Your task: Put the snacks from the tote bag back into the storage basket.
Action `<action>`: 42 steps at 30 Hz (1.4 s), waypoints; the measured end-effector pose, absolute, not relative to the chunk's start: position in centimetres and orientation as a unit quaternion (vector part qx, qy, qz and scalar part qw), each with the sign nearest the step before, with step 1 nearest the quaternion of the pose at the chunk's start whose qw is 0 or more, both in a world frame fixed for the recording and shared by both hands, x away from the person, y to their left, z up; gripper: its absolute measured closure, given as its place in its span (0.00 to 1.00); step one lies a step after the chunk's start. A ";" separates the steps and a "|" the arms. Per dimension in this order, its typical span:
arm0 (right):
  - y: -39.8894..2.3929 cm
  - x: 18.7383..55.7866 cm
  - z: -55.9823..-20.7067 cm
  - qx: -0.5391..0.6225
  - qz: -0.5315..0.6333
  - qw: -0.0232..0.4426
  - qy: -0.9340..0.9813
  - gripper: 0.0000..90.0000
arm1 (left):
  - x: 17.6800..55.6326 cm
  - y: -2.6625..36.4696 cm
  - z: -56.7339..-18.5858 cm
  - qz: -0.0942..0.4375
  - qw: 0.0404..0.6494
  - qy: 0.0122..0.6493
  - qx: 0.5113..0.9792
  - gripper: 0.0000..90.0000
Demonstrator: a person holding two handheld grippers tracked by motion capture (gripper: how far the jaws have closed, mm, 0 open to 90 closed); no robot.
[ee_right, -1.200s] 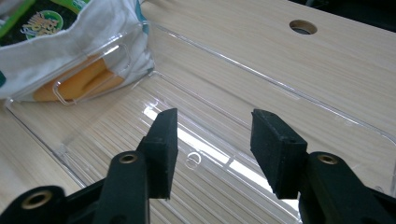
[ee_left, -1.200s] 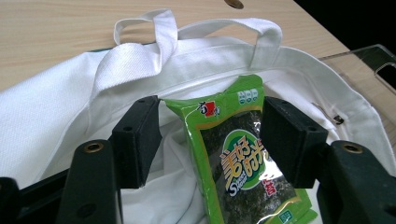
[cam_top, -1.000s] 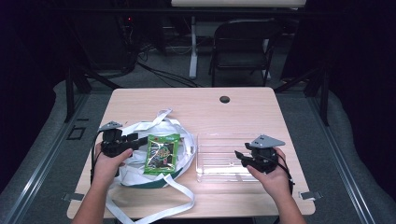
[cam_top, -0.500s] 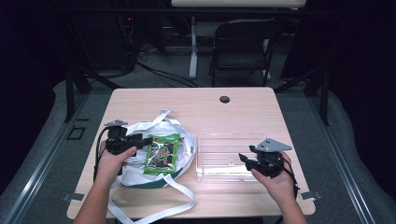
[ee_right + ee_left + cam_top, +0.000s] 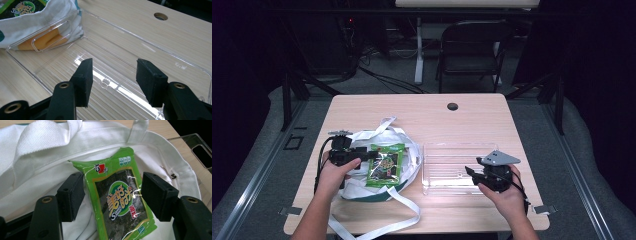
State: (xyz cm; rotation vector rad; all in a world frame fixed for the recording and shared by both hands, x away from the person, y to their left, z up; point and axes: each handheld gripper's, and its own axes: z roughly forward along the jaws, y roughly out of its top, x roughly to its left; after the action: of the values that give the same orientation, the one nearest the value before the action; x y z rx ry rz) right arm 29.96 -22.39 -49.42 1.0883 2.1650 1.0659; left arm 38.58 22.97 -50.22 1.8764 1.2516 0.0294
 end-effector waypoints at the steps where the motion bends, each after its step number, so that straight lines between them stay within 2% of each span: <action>1: -22.3 29.9 -49.4 0.398 0.391 0.245 0.793 0.53 | 38.7 23.0 -50.4 0.011 0.429 0.502 0.751 0.38; 19: -22.8 28.9 -49.2 0.401 0.389 0.258 0.788 0.53 | 40.5 21.9 -52.7 -0.013 0.400 0.509 0.762 0.36; 42: -22.6 28.7 -49.3 0.396 0.388 0.261 0.790 0.53 | 41.2 21.7 -53.7 -0.056 0.400 0.522 0.751 0.37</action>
State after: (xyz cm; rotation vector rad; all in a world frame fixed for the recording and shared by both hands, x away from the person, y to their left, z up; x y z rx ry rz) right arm 28.74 -22.62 -49.25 1.0725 2.1400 1.0498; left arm 41.20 21.74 -53.71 1.8998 1.3205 -0.1406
